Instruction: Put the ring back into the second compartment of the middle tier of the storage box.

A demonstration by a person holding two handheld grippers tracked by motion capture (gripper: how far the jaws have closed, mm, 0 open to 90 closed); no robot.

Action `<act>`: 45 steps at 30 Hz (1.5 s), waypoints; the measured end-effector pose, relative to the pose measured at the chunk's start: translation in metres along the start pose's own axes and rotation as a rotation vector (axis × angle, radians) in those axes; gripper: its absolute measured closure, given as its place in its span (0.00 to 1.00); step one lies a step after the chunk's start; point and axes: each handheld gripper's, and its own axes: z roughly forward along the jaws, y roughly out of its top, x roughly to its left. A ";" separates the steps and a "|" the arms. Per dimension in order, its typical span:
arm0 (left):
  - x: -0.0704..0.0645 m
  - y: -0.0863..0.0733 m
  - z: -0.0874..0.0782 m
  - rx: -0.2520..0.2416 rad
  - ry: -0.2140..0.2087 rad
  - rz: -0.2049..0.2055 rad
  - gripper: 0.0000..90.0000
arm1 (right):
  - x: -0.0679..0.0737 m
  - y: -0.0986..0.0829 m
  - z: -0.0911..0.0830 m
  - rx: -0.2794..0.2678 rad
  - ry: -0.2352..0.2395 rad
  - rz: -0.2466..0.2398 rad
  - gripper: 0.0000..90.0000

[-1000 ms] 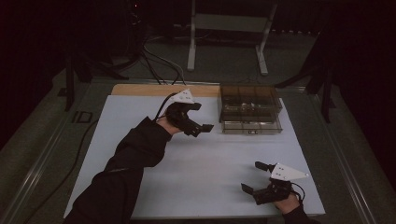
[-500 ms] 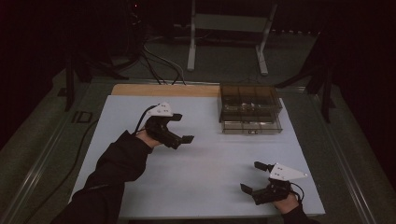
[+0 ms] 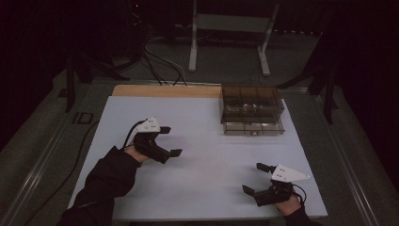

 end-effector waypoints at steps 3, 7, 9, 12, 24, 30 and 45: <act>-0.001 -0.005 -0.002 -0.004 0.003 -0.010 0.01 | 0.000 0.000 0.000 0.001 0.000 0.000 0.00; -0.004 -0.016 -0.007 -0.003 0.020 -0.007 0.01 | 0.000 0.000 0.001 0.003 0.000 -0.001 0.00; -0.005 -0.021 -0.008 -0.004 0.023 -0.005 0.01 | 0.000 0.000 0.001 0.003 0.000 -0.001 0.00; -0.007 -0.029 -0.011 0.006 0.027 -0.006 0.01 | 0.000 0.000 0.000 0.002 -0.001 -0.001 0.00; -0.012 -0.068 -0.025 0.038 0.083 -0.024 0.01 | 0.000 0.000 0.001 0.004 -0.002 0.000 0.00; -0.014 -0.086 -0.033 0.065 0.093 -0.030 0.01 | 0.000 0.000 0.001 0.004 -0.003 0.001 0.00; -0.021 -0.112 -0.065 0.053 0.146 -0.082 0.01 | 0.000 0.000 0.001 0.002 -0.003 0.003 0.00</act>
